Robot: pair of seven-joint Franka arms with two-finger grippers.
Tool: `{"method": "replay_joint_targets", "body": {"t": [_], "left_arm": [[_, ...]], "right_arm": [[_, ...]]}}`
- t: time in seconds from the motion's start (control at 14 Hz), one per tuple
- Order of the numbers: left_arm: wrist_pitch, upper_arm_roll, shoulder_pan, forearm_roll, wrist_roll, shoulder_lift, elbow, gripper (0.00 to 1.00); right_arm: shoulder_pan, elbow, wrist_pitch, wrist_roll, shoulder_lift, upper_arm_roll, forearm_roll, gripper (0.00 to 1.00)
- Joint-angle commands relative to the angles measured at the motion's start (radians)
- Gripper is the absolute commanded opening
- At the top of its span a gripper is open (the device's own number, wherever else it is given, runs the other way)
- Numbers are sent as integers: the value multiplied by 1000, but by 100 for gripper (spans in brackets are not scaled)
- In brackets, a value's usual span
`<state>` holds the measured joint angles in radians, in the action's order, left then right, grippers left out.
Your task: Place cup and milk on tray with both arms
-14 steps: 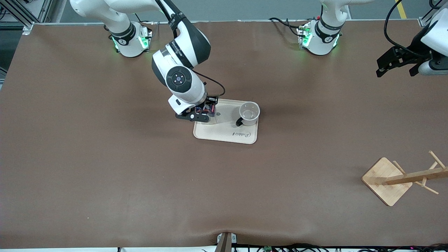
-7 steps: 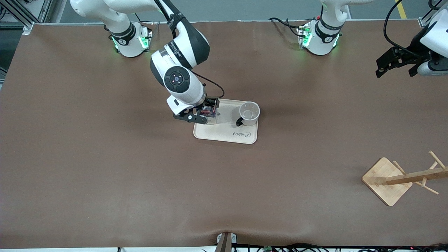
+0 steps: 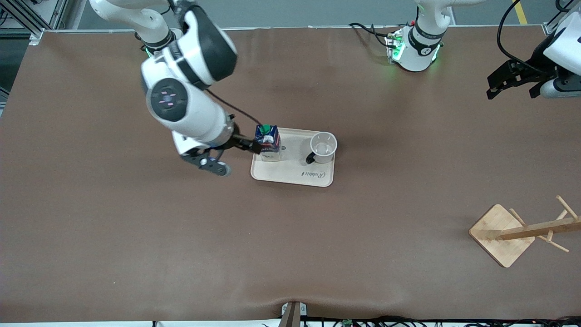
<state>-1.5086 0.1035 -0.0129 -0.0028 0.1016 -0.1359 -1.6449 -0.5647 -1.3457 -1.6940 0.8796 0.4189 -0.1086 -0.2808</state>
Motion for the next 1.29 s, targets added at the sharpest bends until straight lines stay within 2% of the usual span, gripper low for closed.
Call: {"method": "replay_joint_targets", "body": {"t": [0.0, 0.14, 0.21, 0.43, 0.57, 0.71, 0.93, 1.21], "left_arm": [[16, 5, -4, 14, -10, -10, 8, 100], [15, 5, -4, 14, -8, -8, 8, 100], [13, 7, -4, 14, -10, -8, 8, 100], [10, 5, -4, 14, -8, -8, 10, 100], [7, 5, -4, 14, -8, -7, 10, 100], [7, 5, -4, 14, -8, -7, 10, 100], [8, 2, -4, 14, -10, -10, 10, 100], [8, 2, -4, 14, -2, -11, 10, 100]], "right_arm": [[92, 144, 139, 12, 6, 12, 8, 100], [135, 219, 198, 13, -6, 26, -15, 100], [132, 218, 197, 13, -41, 24, -40, 100], [143, 238, 198, 12, -51, 15, -11, 100], [184, 237, 226, 12, -77, 29, -52, 100], [164, 233, 234, 21, -101, 17, -51, 100], [224, 243, 224, 9, -121, 23, -58, 100], [200, 250, 221, 19, -146, 17, -52, 100]]}}
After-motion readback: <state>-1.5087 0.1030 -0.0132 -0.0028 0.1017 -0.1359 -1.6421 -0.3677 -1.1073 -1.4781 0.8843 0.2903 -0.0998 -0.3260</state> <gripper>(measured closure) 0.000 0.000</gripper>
